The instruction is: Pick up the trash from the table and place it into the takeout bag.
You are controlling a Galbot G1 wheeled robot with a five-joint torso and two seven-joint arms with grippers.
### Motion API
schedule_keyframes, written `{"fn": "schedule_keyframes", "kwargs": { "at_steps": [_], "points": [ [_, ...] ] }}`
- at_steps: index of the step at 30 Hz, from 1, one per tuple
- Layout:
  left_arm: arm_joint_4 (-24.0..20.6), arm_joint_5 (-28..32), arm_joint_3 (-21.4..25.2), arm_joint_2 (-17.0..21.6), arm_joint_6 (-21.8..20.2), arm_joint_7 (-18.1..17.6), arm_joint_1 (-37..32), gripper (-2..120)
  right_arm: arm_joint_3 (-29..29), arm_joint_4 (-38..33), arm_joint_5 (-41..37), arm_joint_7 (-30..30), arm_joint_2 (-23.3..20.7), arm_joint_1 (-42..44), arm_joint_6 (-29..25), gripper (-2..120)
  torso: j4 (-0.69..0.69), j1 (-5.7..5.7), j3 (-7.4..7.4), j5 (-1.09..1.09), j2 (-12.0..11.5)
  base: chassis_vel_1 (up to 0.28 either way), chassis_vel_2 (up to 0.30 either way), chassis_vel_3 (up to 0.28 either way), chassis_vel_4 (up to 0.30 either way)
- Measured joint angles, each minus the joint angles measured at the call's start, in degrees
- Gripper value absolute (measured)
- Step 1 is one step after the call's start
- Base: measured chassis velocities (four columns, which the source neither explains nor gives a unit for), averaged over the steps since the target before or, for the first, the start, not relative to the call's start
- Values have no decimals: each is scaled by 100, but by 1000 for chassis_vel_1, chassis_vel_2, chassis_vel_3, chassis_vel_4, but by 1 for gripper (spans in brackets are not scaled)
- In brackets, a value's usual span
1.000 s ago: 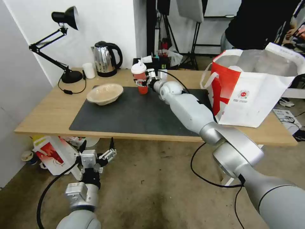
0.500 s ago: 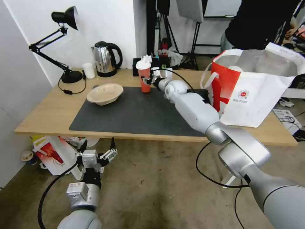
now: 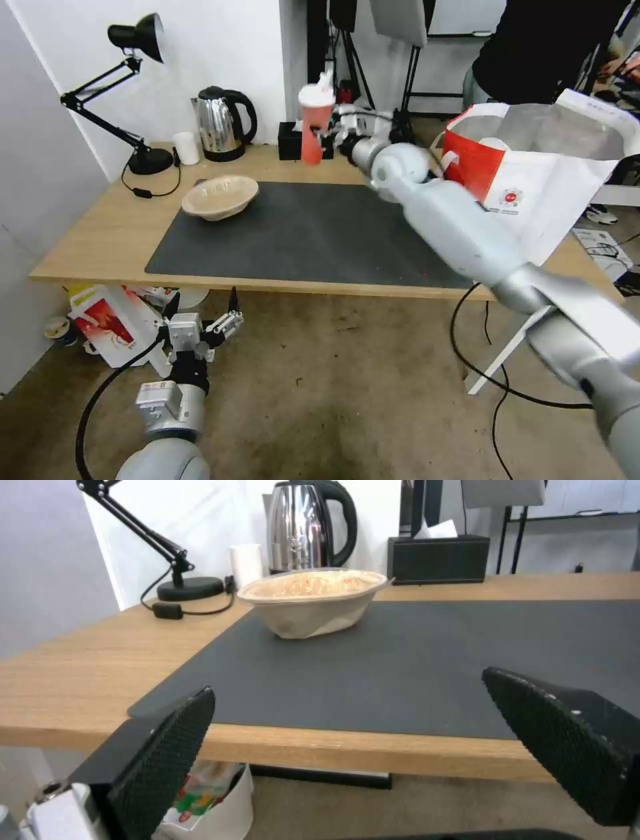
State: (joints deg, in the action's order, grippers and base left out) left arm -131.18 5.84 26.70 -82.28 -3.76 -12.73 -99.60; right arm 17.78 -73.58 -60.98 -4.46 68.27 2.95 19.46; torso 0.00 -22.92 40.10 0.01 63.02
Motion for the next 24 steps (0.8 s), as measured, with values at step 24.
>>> {"fn": "schedule_keyframes", "kwargs": {
  "at_steps": [24],
  "points": [
    [-100, -5, 3, 97, -19, -20, 9, 100, -1782, -3349, -2128, -1828, -3750, 176, 1272, 6, -3, 1, 0, 0, 1, 0, 0, 0, 0]
  ]
}}
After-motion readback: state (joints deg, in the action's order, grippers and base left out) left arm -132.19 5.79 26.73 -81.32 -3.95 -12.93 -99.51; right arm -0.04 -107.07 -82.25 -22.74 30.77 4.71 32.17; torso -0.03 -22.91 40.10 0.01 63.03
